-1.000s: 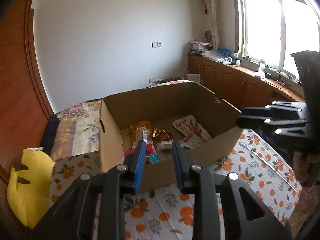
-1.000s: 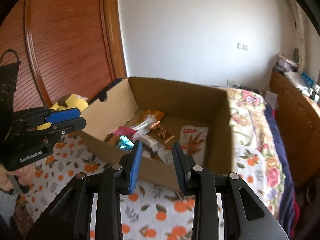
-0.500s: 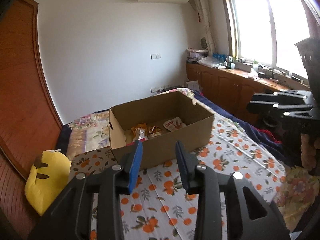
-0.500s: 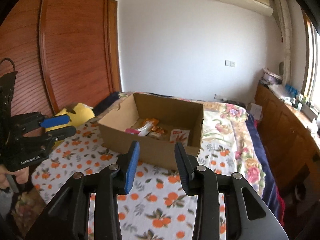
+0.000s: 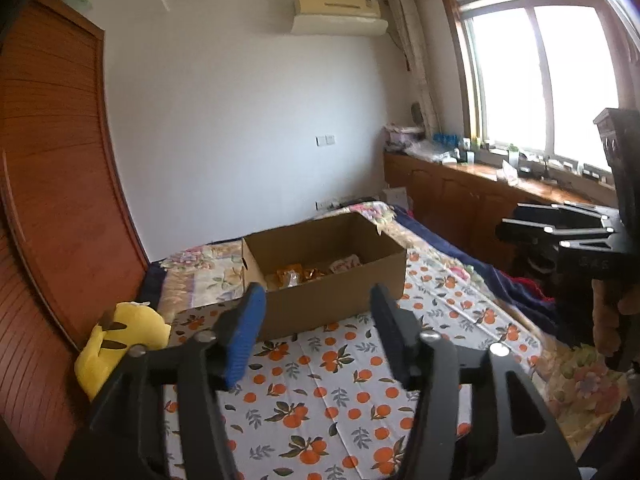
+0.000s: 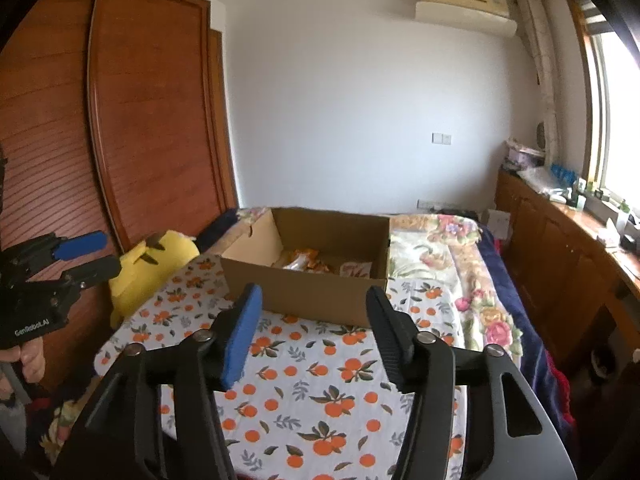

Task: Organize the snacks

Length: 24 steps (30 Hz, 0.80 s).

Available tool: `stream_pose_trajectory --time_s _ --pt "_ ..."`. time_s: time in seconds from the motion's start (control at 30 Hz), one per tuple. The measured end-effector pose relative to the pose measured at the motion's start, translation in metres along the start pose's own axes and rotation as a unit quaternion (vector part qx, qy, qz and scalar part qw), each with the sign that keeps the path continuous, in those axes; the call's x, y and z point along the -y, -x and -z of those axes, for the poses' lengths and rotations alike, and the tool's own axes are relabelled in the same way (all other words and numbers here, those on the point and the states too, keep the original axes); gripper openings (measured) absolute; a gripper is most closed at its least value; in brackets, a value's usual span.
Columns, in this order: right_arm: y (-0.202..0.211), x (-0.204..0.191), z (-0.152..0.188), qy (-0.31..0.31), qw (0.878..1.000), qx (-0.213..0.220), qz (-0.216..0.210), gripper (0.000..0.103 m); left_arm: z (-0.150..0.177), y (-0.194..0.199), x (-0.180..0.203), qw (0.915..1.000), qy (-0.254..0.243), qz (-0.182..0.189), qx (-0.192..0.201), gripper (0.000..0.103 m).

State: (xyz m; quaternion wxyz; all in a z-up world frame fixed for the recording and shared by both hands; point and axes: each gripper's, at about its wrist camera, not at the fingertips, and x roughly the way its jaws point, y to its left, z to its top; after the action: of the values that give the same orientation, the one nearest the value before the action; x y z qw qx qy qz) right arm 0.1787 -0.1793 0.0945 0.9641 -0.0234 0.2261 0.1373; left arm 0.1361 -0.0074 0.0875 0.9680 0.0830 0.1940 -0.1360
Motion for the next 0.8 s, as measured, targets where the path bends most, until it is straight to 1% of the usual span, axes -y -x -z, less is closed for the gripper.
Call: stream_pose_trajectory --time_s 0.07,0.13,0.17,0.2,0.23,0.3,0.33,0.37,0.4,0.53,0.63,0.73,0.8 --pt "0.008 -0.001 0.002 -0.005 1.0 0.007 0.004 0.08 0.002 0.009 -0.001 0.9999 0.008 0.005 0.007 0.071" --pt "0.017 -0.003 0.006 -0.009 1.0 0.015 0.008 0.087 0.004 0.014 -0.001 0.9999 0.011 0.002 0.008 0.078" --pt "0.021 -0.004 0.008 -0.011 1.0 0.018 0.009 0.09 0.006 0.017 -0.001 0.9999 0.011 -0.002 0.01 0.084" --pt "0.023 -0.005 0.01 -0.01 1.0 0.018 0.009 0.09 0.008 0.021 0.0 0.9998 0.011 -0.008 0.013 0.089" --pt "0.025 -0.006 0.012 -0.009 1.0 0.019 0.013 0.091 0.01 0.025 0.0 0.9996 0.012 -0.015 0.018 0.092" --pt "0.03 -0.009 0.018 -0.007 0.999 0.024 0.021 0.095 0.013 0.031 0.0 0.9993 0.016 -0.021 0.026 0.093" --pt "0.032 -0.01 0.021 -0.007 0.999 0.026 0.024 0.101 0.015 0.033 -0.001 0.9991 0.019 -0.024 0.028 0.095" --pt "0.034 -0.011 0.022 -0.006 0.999 0.027 0.024 0.103 0.016 0.034 0.0 0.999 0.022 -0.027 0.028 0.101" --pt "0.036 -0.013 0.026 -0.006 0.999 0.026 0.027 0.103 0.018 0.036 0.001 0.9988 0.026 -0.029 0.03 0.103" --pt "0.038 -0.021 0.036 0.0 0.999 0.019 0.036 0.103 0.03 0.04 0.005 0.9987 0.031 -0.03 0.028 0.103" --pt "0.042 -0.026 0.043 -0.007 0.999 0.023 0.039 0.103 0.039 0.042 0.01 0.9987 0.037 -0.026 0.025 0.103" --pt "0.044 -0.03 0.049 -0.004 0.999 0.026 0.044 0.103 0.049 0.047 0.015 0.9979 0.041 -0.043 0.027 0.103" --pt "0.046 -0.034 0.054 -0.002 0.998 0.025 0.049 0.103 0.056 0.047 0.019 0.9973 0.038 -0.059 0.021 0.103"
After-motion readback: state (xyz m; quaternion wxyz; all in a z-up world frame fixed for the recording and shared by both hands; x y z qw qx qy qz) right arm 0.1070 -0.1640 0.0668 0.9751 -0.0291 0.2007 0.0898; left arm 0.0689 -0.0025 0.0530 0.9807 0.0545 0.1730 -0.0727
